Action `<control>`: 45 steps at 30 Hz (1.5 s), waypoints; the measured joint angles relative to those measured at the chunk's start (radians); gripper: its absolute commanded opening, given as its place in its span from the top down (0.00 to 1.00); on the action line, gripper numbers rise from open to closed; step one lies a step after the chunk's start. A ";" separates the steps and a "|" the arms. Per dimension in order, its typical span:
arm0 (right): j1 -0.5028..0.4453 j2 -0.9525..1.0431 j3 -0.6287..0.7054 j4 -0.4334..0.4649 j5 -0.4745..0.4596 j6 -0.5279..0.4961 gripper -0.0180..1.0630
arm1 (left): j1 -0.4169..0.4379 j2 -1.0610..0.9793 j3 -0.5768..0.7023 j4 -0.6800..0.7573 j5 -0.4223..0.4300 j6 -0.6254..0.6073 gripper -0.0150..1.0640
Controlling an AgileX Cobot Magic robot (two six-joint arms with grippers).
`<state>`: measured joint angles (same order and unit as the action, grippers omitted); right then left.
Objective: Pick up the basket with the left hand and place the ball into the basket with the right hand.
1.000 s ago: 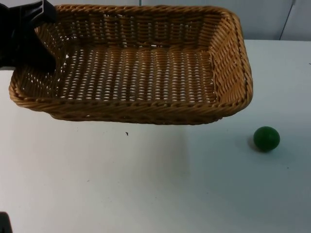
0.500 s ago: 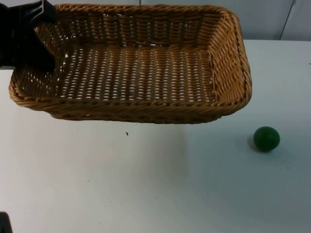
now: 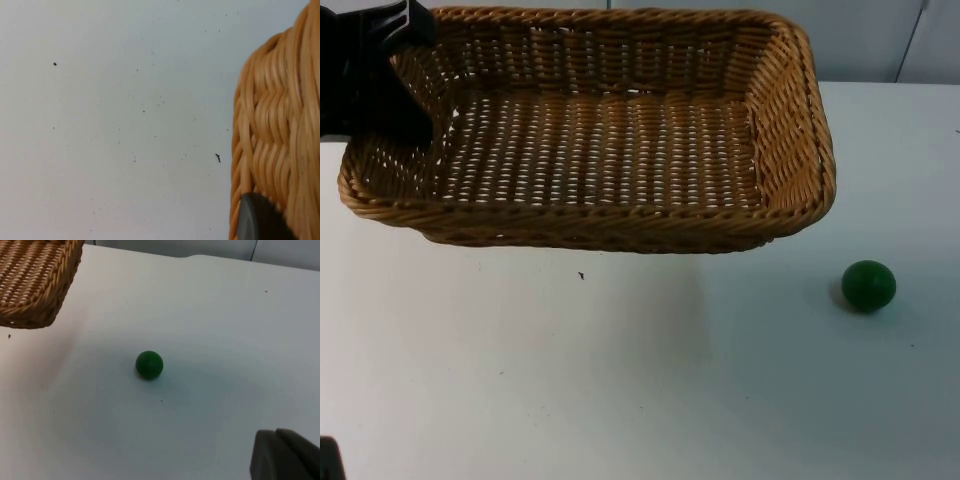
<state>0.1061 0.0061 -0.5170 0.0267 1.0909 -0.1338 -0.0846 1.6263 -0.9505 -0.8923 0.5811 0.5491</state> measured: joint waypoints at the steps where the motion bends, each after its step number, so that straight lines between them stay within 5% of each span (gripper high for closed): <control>1: 0.000 0.000 0.000 0.000 0.000 0.000 0.99 | 0.000 0.000 0.000 0.000 -0.001 0.000 0.99; 7: -0.018 0.000 0.000 0.000 0.000 0.000 0.99 | 0.000 0.000 0.000 0.000 -0.003 0.000 0.99; 24: -0.363 0.014 0.000 0.011 0.000 0.000 0.99 | 0.000 0.000 0.000 0.000 -0.005 0.002 0.99; 29: -0.369 0.207 -0.006 0.046 -0.016 0.000 0.99 | 0.000 0.000 0.000 0.000 -0.005 0.002 0.99; 35: -0.369 0.562 -0.017 0.055 -0.174 0.000 0.98 | 0.000 0.000 0.000 0.000 -0.005 0.002 0.99; 38: -0.369 0.769 -0.032 0.055 -0.251 0.000 0.85 | 0.000 0.000 0.000 0.000 -0.005 0.002 0.99; 39: -0.369 0.769 -0.032 0.055 -0.251 0.000 0.69 | 0.000 0.000 0.000 0.000 -0.005 0.002 0.99; 40: -0.369 0.843 -0.047 0.063 -0.265 0.000 0.69 | 0.000 0.000 0.000 0.000 -0.006 0.002 0.99; 44: -0.369 1.048 -0.115 0.114 -0.280 0.000 0.32 | 0.000 0.000 0.000 0.000 -0.006 0.002 0.99; 45: -0.369 1.115 -0.143 0.123 -0.284 0.000 0.32 | 0.000 0.000 0.000 0.000 -0.006 0.002 0.99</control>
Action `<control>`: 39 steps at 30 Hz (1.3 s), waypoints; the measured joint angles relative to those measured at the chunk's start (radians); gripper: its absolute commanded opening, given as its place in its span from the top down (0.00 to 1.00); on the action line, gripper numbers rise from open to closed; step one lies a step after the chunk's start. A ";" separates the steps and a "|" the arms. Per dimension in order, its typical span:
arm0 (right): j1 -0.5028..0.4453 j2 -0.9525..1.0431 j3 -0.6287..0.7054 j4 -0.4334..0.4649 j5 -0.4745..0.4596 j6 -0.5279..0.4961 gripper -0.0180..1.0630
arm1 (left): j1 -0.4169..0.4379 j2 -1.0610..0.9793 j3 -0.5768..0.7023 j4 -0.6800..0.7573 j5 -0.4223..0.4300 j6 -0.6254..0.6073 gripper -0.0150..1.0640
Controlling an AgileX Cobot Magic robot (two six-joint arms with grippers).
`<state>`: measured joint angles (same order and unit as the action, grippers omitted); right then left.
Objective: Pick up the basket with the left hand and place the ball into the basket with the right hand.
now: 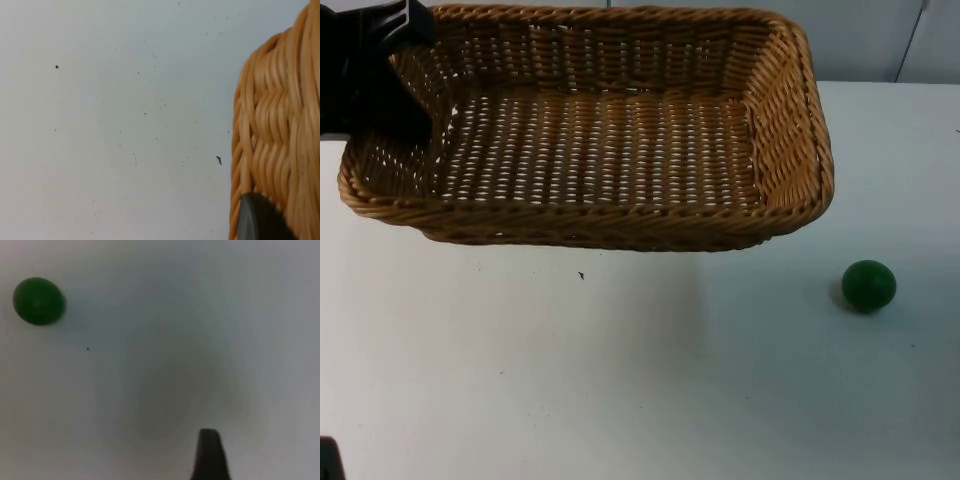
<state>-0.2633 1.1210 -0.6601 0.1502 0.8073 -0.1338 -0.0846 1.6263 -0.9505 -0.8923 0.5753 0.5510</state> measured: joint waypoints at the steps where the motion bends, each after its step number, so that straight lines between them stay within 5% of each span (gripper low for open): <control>1: 0.009 0.060 -0.023 0.002 -0.002 0.000 0.28 | 0.000 0.000 0.000 0.000 0.000 0.000 0.99; 17: 0.436 0.590 -0.305 -0.094 -0.174 0.122 0.27 | 0.000 0.000 0.000 0.000 -0.002 0.000 0.99; 33: 0.511 0.839 -0.336 -0.096 -0.368 0.134 0.28 | 0.000 0.000 0.000 -0.001 -0.002 0.002 0.99; 35: 0.511 0.851 -0.338 -0.095 -0.386 0.134 0.31 | 0.000 0.000 0.000 -0.001 -0.002 0.002 0.99; 37: 0.511 0.857 -0.338 -0.095 -0.389 0.134 0.48 | 0.000 0.000 0.000 -0.001 -0.002 0.002 0.99; 38: 0.511 0.861 -0.338 -0.095 -0.395 0.134 0.48 | 0.000 0.000 0.000 -0.001 -0.002 0.002 0.99; 39: 0.511 0.866 -0.338 -0.095 -0.399 0.134 0.61 | 0.000 0.000 0.000 -0.001 -0.002 0.002 0.99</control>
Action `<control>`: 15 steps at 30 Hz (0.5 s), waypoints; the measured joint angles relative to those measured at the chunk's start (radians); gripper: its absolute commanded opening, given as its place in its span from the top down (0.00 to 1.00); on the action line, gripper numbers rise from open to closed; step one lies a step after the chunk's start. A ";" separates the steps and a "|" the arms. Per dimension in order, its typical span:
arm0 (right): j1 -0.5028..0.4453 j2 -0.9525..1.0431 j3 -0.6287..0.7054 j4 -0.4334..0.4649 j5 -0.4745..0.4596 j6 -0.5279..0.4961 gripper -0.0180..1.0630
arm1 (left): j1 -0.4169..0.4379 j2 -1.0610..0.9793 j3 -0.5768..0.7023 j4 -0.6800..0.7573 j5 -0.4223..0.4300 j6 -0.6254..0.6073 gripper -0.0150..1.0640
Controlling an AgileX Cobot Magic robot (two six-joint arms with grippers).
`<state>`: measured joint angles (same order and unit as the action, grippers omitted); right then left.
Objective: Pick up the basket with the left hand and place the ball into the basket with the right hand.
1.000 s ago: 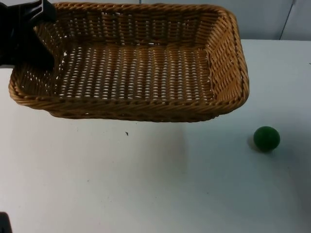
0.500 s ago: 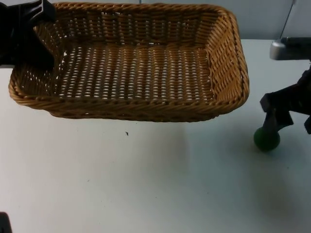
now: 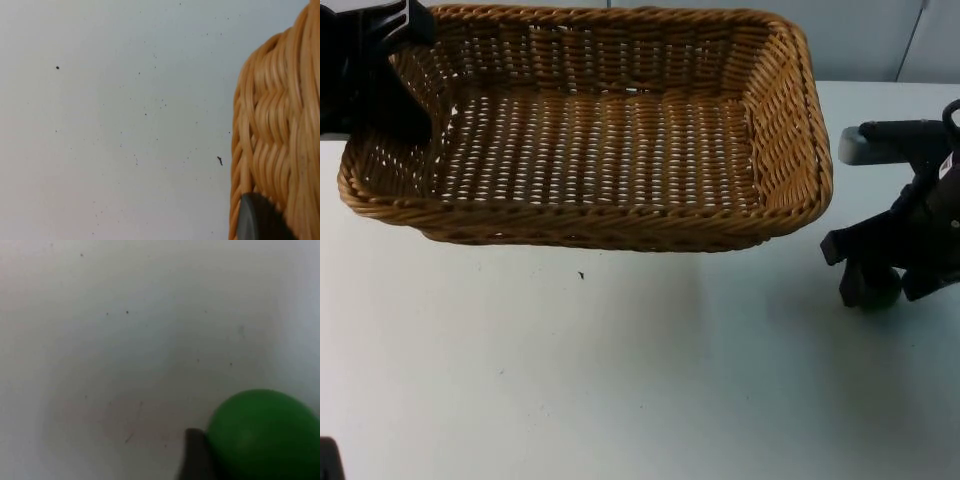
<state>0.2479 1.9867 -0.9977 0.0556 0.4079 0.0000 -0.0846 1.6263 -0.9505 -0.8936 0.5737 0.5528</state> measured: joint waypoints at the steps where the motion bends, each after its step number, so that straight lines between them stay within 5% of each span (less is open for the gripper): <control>1: 0.000 0.000 0.000 0.003 -0.005 0.000 0.75 | 0.000 0.000 0.000 0.000 0.000 0.000 0.99; 2: 0.000 0.000 0.000 0.003 -0.005 0.000 0.95 | 0.000 0.000 0.000 0.000 0.000 0.000 0.99; 4: 0.000 0.000 0.000 -0.006 -0.025 0.000 0.99 | 0.000 0.000 0.000 0.000 0.000 0.000 0.99; 11: 0.000 -0.059 -0.126 -0.107 0.008 0.000 0.99 | 0.000 0.000 0.000 0.000 0.000 0.000 0.99; 15: 0.004 -0.188 -0.325 -0.135 0.071 0.000 0.99 | 0.000 0.000 0.000 0.000 0.000 0.000 0.99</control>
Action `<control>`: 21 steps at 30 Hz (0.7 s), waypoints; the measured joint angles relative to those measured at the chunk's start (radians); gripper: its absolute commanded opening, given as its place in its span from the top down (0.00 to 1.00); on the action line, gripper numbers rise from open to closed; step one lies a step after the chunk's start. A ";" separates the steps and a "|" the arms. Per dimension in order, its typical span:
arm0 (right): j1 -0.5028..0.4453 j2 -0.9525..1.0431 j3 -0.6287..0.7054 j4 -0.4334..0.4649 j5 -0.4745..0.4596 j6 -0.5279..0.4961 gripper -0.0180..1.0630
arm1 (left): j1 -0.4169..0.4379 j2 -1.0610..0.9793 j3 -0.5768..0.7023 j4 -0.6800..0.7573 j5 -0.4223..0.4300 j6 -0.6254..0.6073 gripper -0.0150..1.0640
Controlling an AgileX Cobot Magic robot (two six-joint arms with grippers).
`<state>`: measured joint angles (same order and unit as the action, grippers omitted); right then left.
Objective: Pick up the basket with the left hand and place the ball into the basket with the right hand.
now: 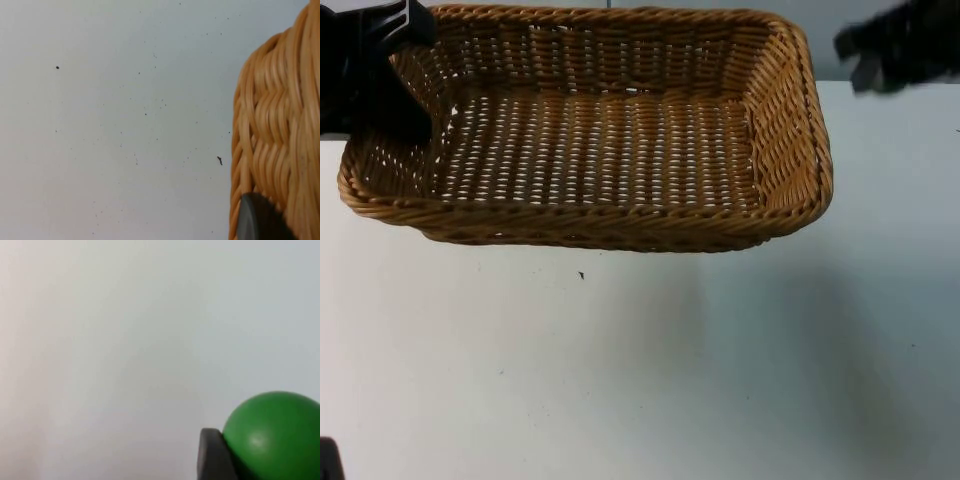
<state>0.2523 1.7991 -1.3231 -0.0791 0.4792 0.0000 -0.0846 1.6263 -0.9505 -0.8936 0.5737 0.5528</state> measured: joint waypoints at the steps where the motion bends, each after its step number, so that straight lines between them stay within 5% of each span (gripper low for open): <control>1: 0.000 0.000 0.000 0.000 0.000 0.000 0.99 | 0.000 0.000 0.000 0.000 0.000 0.000 0.99; 5: 0.048 -0.080 -0.142 0.006 0.077 -0.023 0.99 | 0.000 0.000 0.000 0.000 0.000 0.000 0.99; 8: 0.151 -0.115 -0.231 0.102 0.170 -0.139 0.99 | 0.000 0.000 0.000 0.000 0.000 0.000 0.99; 10: 0.187 -0.117 -0.241 0.143 0.197 -0.188 0.99 | 0.000 0.000 0.000 0.000 0.000 0.000 0.99; 14: 0.314 -0.082 -0.245 0.365 0.266 -0.369 0.99 | 0.000 0.000 0.000 0.000 0.000 0.000 0.99; 21: 0.396 0.031 -0.245 0.472 0.281 -0.440 0.99 | 0.000 0.000 0.000 0.000 0.000 0.000 0.99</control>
<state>0.6487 1.8302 -1.5677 0.3926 0.7602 -0.4398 -0.0846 1.6263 -0.9505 -0.8936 0.5737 0.5528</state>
